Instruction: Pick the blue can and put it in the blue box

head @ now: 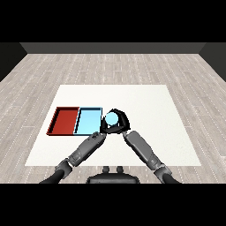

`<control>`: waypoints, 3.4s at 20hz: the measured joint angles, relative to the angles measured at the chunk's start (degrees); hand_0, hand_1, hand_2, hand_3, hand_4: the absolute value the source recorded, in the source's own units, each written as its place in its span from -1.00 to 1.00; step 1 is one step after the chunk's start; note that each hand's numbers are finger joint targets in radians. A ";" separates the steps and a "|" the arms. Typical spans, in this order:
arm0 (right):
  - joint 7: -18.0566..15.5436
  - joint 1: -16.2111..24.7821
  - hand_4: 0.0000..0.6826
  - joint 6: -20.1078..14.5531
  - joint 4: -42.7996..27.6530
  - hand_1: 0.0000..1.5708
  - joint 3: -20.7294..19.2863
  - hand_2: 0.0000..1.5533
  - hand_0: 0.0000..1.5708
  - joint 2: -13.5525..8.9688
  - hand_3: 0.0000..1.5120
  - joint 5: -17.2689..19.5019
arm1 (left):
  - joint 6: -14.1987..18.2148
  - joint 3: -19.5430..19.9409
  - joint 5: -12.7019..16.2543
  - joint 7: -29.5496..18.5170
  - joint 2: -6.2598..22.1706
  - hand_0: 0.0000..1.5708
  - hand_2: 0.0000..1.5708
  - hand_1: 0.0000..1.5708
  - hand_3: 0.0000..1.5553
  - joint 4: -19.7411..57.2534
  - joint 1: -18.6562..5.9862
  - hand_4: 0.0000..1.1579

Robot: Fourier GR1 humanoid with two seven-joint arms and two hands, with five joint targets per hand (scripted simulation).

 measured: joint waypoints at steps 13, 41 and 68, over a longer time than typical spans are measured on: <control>1.19 0.38 -1.00 0.99 1.75 -1.00 -1.63 -1.00 -1.00 1.03 -1.00 5.06 | 1.65 0.68 -0.81 1.21 -1.01 1.00 1.00 1.00 0.90 0.52 0.50 0.98; 0.91 16.92 -1.00 11.72 -21.83 -1.00 -25.10 -1.00 -1.00 -7.67 -1.00 -9.77 | -2.61 15.26 -3.90 3.09 9.91 1.00 1.00 1.00 0.91 5.87 -0.76 0.93; -2.48 14.75 -1.00 15.61 -11.51 -1.00 -30.05 -1.00 -1.00 -7.54 -1.00 -10.78 | -11.15 20.84 -10.43 13.31 8.59 -1.00 -1.00 -1.00 -1.00 51.90 -12.50 -0.09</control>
